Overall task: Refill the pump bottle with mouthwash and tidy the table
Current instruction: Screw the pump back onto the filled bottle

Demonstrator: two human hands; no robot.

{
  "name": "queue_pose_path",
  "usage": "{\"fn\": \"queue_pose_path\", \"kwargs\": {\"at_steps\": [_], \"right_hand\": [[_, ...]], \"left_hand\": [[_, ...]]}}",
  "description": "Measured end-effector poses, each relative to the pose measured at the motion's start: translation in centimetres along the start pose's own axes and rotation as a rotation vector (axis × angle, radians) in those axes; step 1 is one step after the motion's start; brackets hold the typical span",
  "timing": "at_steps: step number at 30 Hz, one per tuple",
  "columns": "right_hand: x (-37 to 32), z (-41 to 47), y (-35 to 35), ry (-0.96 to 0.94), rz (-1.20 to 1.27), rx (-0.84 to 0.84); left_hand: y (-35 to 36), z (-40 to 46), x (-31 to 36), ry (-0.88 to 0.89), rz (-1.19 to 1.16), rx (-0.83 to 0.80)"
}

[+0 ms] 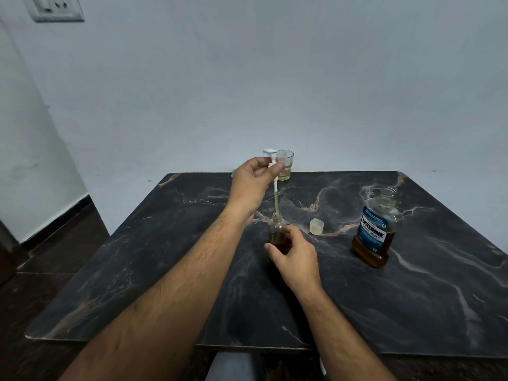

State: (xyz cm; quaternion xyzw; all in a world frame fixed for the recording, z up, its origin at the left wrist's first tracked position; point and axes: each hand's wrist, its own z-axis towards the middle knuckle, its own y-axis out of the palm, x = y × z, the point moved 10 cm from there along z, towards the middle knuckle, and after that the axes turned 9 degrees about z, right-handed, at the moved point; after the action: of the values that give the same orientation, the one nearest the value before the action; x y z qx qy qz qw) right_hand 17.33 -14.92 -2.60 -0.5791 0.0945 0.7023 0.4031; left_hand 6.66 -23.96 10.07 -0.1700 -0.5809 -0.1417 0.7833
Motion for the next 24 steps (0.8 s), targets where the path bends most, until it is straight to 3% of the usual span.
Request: {"fn": "queue_pose_path", "kwargs": {"at_steps": [9,24], "right_hand": [[0.1,0.3,0.1,-0.025,0.038,-0.005],[0.6,0.2,-0.7,0.061,0.242,-0.033]], "left_hand": [[1.0,-1.9,-3.9,0.015,0.204,-0.239],[0.6,-2.9,-6.0,-0.002,0.194,-0.275]]}}
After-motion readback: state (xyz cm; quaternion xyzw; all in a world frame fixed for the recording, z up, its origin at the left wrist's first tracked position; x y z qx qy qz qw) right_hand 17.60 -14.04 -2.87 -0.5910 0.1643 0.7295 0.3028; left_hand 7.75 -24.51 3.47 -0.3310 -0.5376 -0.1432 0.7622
